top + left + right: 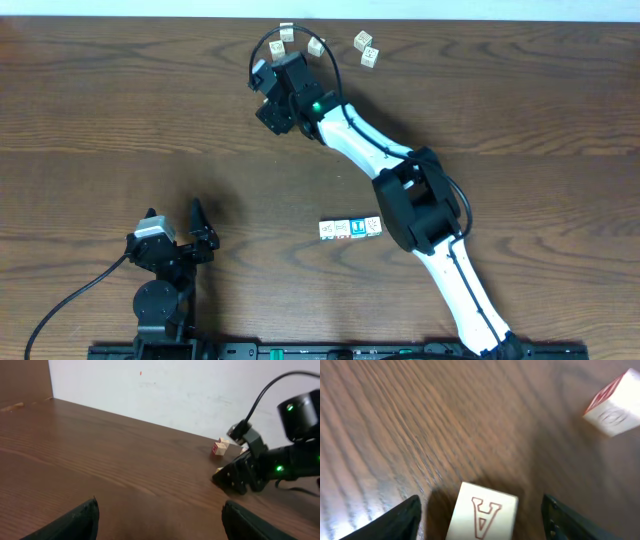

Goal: Lift 5 blocks

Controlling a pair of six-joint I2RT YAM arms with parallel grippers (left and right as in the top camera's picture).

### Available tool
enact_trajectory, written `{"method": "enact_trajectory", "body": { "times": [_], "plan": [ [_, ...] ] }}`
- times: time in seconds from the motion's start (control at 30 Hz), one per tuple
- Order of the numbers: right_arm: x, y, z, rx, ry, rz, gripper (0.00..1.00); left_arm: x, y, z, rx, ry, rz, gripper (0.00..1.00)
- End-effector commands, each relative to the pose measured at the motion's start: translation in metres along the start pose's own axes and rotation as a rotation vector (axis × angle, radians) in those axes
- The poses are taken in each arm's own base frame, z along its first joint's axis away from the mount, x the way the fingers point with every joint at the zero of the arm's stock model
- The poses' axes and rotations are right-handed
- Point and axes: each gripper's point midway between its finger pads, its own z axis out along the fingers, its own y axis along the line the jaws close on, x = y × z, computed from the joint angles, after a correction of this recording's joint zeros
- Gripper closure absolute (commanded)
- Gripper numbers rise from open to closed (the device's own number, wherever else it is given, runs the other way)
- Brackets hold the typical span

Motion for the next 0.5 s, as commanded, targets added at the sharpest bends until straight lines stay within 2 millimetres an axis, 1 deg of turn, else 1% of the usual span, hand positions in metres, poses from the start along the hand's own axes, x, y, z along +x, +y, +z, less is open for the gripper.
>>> {"method": "enact_trajectory", "body": {
  "times": [0.0,0.07,0.2,0.33,0.47],
  "plan": [
    [0.003,0.006,0.01,0.0,0.004,0.02,0.33,0.017,0.005,0.001,-0.017,0.045,0.014,0.21],
    [0.004,0.006,0.01,0.0,0.005,0.02,0.37,0.017,0.005,0.001,-0.017,0.045,0.014,0.21],
    [-0.001,0.005,0.01,0.006,-0.013,0.018,0.4,0.017,0.005,0.001,-0.017,0.046,0.014,0.21],
    [-0.006,0.003,0.008,0.015,-0.02,0.031,0.48,0.017,0.005,0.001,-0.017,0.045,0.014,0.21],
    [-0.01,-0.001,0.006,0.03,-0.024,0.035,0.49,0.017,0.005,0.001,-0.017,0.046,0.014,0.21]
  ]
}}
